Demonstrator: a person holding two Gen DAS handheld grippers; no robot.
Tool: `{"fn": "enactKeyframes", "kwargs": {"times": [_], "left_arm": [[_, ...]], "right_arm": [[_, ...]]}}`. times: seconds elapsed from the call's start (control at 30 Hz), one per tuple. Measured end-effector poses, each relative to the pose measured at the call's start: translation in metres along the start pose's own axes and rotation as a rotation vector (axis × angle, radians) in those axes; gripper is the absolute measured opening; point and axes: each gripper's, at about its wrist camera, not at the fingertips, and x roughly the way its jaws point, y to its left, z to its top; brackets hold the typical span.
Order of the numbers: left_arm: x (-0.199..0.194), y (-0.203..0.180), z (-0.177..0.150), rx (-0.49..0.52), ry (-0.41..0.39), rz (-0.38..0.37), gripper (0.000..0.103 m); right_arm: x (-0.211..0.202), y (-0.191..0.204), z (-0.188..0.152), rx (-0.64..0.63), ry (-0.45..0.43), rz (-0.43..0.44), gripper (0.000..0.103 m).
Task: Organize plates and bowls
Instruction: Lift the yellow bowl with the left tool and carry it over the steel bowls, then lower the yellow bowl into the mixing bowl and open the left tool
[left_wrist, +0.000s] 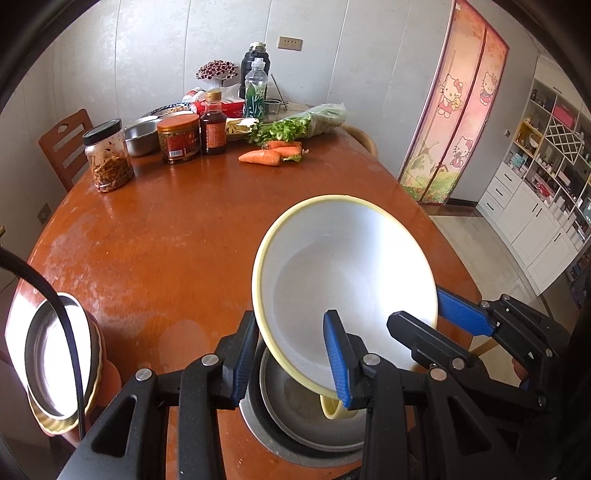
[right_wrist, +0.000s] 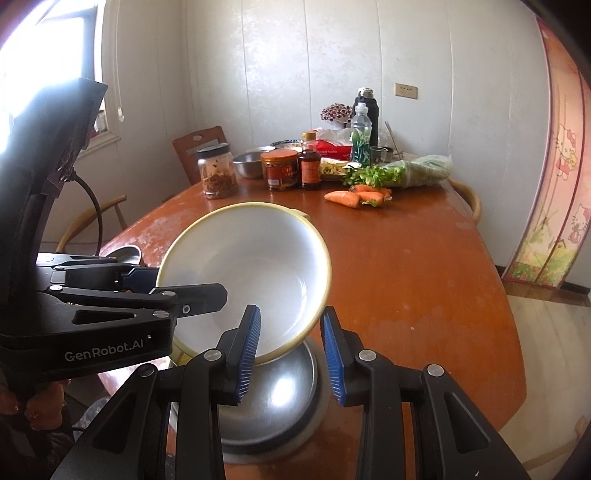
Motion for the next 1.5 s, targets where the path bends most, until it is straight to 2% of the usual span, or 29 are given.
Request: {"fn": "enactKeyframes", "kwargs": {"times": [0.47, 1.5], "left_arm": [[-0.006, -0.013, -0.023, 0.032, 0.0, 0.016, 0.036], [0.006, -0.007, -0.04, 0.042, 0.016, 0.026, 0.036]], "right_arm": [[-0.015, 0.003, -0.017, -0.01, -0.023, -0.009, 0.036], [0.004, 0.004, -0.03, -0.005, 0.023, 0.006, 0.036]]}}
